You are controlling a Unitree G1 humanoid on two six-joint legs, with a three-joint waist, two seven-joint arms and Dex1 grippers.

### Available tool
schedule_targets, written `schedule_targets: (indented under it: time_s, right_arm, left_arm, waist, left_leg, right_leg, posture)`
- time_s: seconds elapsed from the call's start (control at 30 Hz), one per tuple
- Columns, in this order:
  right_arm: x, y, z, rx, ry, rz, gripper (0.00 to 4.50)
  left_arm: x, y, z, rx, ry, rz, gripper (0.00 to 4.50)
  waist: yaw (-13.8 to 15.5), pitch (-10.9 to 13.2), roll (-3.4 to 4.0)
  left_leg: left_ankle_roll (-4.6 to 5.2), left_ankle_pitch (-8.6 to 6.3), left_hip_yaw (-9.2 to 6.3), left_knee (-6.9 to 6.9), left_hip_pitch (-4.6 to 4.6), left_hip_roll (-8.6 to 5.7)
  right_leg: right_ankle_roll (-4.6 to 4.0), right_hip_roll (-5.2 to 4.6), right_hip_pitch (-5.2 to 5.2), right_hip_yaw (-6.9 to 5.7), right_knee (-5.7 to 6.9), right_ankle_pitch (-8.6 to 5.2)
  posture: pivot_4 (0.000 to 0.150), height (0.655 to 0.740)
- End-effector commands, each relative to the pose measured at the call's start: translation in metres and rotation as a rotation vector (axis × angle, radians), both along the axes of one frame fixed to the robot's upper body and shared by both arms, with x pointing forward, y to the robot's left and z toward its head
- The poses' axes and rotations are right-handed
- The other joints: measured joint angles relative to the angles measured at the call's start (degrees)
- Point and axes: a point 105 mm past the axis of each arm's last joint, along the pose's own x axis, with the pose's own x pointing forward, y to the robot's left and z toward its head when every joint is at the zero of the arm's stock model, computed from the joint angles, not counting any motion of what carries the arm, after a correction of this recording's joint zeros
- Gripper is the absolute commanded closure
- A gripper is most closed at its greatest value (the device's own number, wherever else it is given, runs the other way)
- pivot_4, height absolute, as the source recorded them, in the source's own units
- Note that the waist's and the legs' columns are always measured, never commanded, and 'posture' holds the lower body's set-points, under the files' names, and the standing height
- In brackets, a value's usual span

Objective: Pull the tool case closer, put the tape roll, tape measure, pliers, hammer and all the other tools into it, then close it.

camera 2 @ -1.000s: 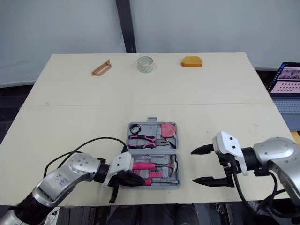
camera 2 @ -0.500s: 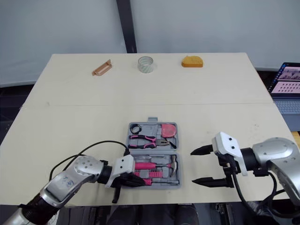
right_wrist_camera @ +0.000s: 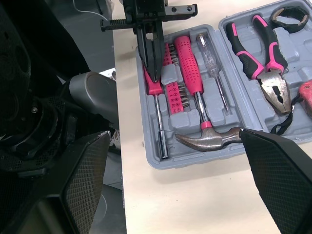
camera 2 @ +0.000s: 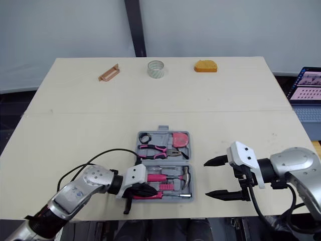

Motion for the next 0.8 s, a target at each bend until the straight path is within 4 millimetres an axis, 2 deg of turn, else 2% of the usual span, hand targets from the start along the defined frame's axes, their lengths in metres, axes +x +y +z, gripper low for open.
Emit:
schedule_targets:
  time_s: [0.03, 0.33, 0.47, 0.57, 0.67, 0.8]
  right_arm:
    - [-0.003, 0.004, 0.007, 0.011, -0.023, 0.037, 0.00]
    - [-0.001, 0.005, 0.007, 0.018, -0.032, 0.032, 0.00]
    - [0.000, 0.006, 0.008, 0.054, -0.019, 0.006, 0.00]
    - [0.005, 0.004, 0.007, 0.089, -0.006, -0.044, 0.00]
    - [0.015, 0.002, 0.005, 0.133, -0.003, -0.127, 0.00]
    - [0.029, -0.001, -0.004, 0.197, 0.009, -0.246, 0.00]
  left_arm:
    - [-0.013, 0.005, -0.019, 0.072, 0.054, -0.015, 4.46]
    - [-0.013, 0.006, -0.019, 0.076, 0.034, -0.030, 4.46]
    - [-0.005, 0.009, 0.000, 0.004, 0.032, 0.007, 4.46]
    - [-0.001, 0.013, 0.032, -0.111, 0.046, 0.052, 4.46]
    - [0.009, 0.032, 0.059, -0.179, 0.023, 0.150, 4.46]
    - [0.029, 0.065, 0.065, -0.167, -0.033, 0.319, 4.46]
  waist:
    - [0.0, 0.0, 0.00]
    - [0.0, 0.0, 0.00]
    - [-0.1, 0.0, 0.00]
    - [-0.1, 0.0, -0.01]
    - [-0.1, 0.0, -0.04]
    - [-0.4, 0.0, 0.01]
  left_leg:
    - [0.00, 0.00, 0.00, 0.00, 0.00, 0.00]
    - [0.00, 0.00, 0.00, 0.00, 0.02, 0.00]
    - [0.00, 0.00, 0.00, -0.01, 0.01, 0.01]
    - [0.00, 0.00, 0.00, -0.01, 0.01, 0.01]
    - [0.00, 0.00, -0.02, 0.00, -0.02, 0.02]
    - [0.00, 0.00, -0.04, -0.02, 0.01, 0.02]
  right_leg:
    - [0.00, 0.00, 0.01, 0.00, 0.00, 0.00]
    - [0.00, 0.00, 0.02, 0.00, -0.01, 0.00]
    - [0.00, 0.00, 0.01, 0.00, 0.00, 0.00]
    - [0.00, 0.00, 0.00, -0.01, 0.01, 0.00]
    - [0.00, 0.00, -0.01, -0.01, 0.01, 0.00]
    - [0.00, 0.00, -0.01, 0.00, 0.02, 0.00]
  posture:
    - [0.150, 0.7400]
    - [0.150, 0.7400]
    - [0.150, 0.7400]
    - [0.150, 0.7400]
    - [0.150, 0.7400]
    - [0.150, 0.7400]
